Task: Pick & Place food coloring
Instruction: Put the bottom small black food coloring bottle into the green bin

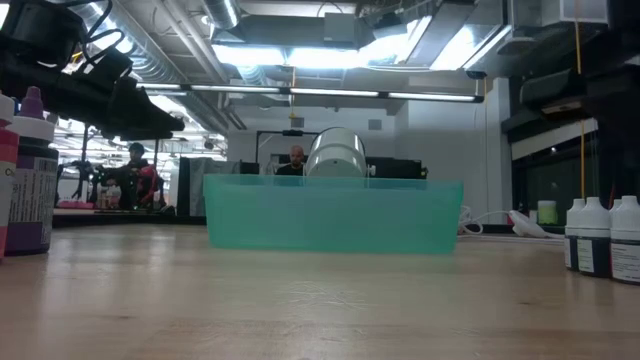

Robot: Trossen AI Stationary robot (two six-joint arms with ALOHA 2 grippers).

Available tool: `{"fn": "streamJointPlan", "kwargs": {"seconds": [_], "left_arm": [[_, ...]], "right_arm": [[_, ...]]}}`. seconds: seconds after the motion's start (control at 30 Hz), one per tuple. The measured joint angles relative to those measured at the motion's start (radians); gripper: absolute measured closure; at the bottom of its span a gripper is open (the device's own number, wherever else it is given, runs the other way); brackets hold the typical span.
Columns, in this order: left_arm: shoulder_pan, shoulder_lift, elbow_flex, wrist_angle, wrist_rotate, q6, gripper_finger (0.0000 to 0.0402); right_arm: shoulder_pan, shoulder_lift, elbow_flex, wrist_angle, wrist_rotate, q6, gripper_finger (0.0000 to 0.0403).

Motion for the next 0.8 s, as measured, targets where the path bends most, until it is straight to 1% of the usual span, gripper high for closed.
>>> {"fn": "streamJointPlan", "kwargs": {"seconds": [0.37,0.47,0.7,0.8], "left_arm": [[0.000,0.000,0.000,0.000,0.000,0.000,0.0041],[0.000,0.000,0.000,0.000,0.000,0.000,0.0041],[0.000,0.000,0.000,0.000,0.000,0.000,0.0041],[0.000,0.000,0.000,0.000,0.000,0.000,0.0041]], "right_arm": [[-0.008,0.000,-0.014,-0.001,-0.001,0.015,0.0247],[-0.008,0.000,-0.014,-0.002,-0.001,0.016,0.0266],[-0.008,0.000,-0.014,-0.001,-0.005,0.022,0.0325],[-0.008,0.000,-0.014,-0.001,-0.005,0.026,0.0342]]}}
